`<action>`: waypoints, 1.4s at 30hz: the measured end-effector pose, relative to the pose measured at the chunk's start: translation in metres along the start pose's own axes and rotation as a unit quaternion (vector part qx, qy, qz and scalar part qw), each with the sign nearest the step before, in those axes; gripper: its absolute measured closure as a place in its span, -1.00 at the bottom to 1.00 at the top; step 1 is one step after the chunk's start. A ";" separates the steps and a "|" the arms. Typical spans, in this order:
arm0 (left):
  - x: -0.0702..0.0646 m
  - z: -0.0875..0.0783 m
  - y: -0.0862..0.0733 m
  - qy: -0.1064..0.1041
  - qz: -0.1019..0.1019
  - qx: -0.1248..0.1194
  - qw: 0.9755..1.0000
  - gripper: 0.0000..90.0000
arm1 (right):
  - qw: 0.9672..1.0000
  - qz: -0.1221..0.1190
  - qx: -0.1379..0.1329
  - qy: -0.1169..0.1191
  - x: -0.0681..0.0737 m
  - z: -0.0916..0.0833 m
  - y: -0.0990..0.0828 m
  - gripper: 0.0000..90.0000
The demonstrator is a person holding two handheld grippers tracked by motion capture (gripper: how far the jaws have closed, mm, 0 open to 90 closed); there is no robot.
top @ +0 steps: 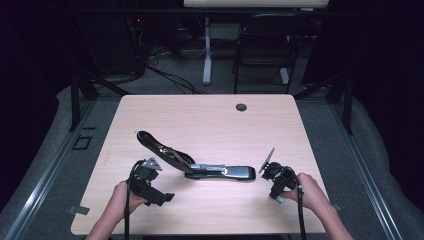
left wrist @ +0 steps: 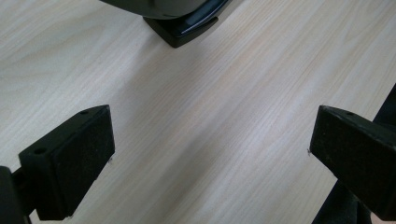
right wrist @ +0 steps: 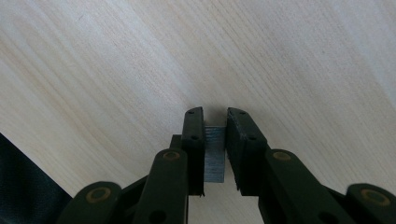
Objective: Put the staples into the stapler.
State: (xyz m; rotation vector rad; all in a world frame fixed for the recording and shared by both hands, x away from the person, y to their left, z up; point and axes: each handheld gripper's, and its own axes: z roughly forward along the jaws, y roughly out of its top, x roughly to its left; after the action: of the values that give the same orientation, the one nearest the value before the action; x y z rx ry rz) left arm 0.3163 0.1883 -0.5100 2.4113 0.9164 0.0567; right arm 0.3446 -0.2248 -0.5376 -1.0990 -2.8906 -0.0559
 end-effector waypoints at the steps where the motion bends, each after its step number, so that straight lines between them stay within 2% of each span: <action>1: 0.001 0.000 0.000 -0.001 0.000 0.001 1.000 -1.00 | 1.000 0.002 -0.002 0.001 0.000 0.000 0.000 0.72; 4: 0.001 0.000 -0.001 0.000 -0.003 0.002 1.000 -1.00 | 1.000 0.000 0.000 0.002 0.000 -0.002 0.000 0.73; 8: 0.003 0.000 -0.001 -0.002 -0.007 0.006 1.000 -1.00 | 1.000 0.005 -0.014 0.003 -0.001 -0.005 -0.001 0.73; 9: 0.003 0.000 -0.001 0.001 -0.008 0.004 1.000 -1.00 | 1.000 0.001 -0.015 0.000 -0.002 -0.007 -0.002 0.73; 11: 0.004 -0.001 -0.001 0.001 -0.009 0.000 1.000 -1.00 | 1.000 0.009 -0.020 0.004 -0.002 -0.008 -0.002 0.73; 16: 0.006 -0.002 -0.002 0.004 -0.012 -0.001 1.000 -1.00 | 1.000 0.012 -0.029 0.006 -0.002 -0.011 -0.002 0.74; 21: 0.007 -0.003 -0.003 0.005 -0.013 -0.003 1.000 -1.00 | 0.999 0.014 -0.050 0.008 -0.003 -0.015 -0.003 0.74; 26: 0.008 -0.004 -0.003 0.006 -0.016 -0.003 1.000 -1.00 | 0.998 0.011 -0.055 0.000 -0.004 -0.019 -0.003 0.74; 30: 0.009 -0.004 -0.003 0.007 -0.016 -0.003 1.000 -1.00 | 0.997 0.017 -0.075 0.006 -0.004 -0.021 -0.004 0.74; 42: 0.009 -0.004 -0.003 0.011 -0.017 -0.003 1.000 -1.00 | 0.995 0.016 -0.103 -0.003 -0.004 -0.029 -0.006 0.74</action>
State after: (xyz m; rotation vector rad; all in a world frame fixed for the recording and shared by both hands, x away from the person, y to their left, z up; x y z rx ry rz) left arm 0.3209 0.1976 -0.5097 2.3933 0.9664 0.0725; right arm 0.3447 -0.2336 -0.5091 -1.1758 -2.9241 -0.3581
